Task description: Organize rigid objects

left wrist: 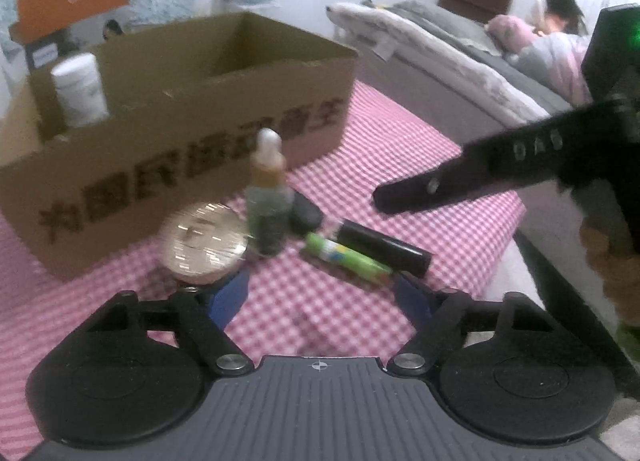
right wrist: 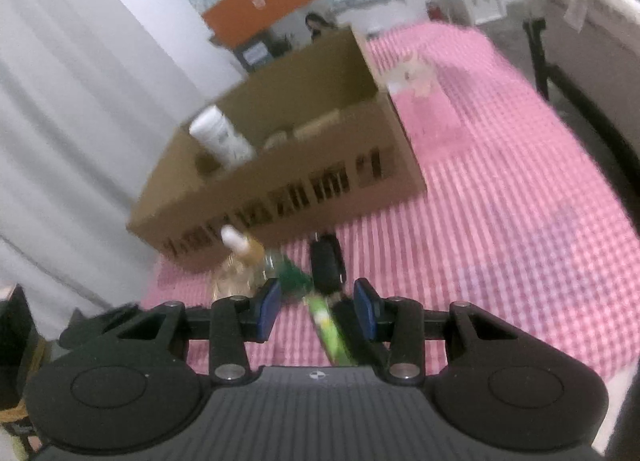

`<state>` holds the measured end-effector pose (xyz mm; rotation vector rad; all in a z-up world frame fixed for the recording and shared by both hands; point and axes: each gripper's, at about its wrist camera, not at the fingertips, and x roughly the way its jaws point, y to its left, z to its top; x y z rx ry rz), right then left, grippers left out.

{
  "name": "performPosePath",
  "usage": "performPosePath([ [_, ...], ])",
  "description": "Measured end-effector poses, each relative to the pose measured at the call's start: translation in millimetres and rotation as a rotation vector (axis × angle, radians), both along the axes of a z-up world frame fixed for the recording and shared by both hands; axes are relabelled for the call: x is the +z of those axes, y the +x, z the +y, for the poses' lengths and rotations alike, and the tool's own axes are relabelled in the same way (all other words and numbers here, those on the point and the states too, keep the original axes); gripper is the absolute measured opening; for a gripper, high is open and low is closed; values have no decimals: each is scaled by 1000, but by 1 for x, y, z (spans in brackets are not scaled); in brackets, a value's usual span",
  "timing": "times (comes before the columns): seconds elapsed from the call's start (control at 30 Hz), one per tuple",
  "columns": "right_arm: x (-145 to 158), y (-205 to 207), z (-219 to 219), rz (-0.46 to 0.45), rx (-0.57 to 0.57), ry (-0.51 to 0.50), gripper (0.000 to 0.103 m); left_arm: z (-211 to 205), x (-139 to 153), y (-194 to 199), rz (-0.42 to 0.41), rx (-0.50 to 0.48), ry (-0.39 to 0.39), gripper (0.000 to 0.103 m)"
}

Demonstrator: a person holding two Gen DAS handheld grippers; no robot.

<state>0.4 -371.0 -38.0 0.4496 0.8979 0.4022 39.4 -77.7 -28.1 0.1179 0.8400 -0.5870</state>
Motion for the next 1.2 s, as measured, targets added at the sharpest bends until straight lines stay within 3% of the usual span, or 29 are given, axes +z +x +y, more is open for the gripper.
performPosePath([
  [0.33,-20,-2,12,34,118,-35,40,-22,-21,10,75,-30,-35,51],
  [0.73,-42,21,26,91,160,-74,37,-25,-26,16,75,-44,-35,47],
  [0.93,-49,28,37,147,208,-5,25,-16,-25,11,87,-32,-32,44],
  [1.1,-49,27,42,167,214,21,25,-11,-23,4,63,-24,13,30],
  [1.2,-39,25,38,133,195,21,25,-7,-23,5,69,-13,6,26],
])
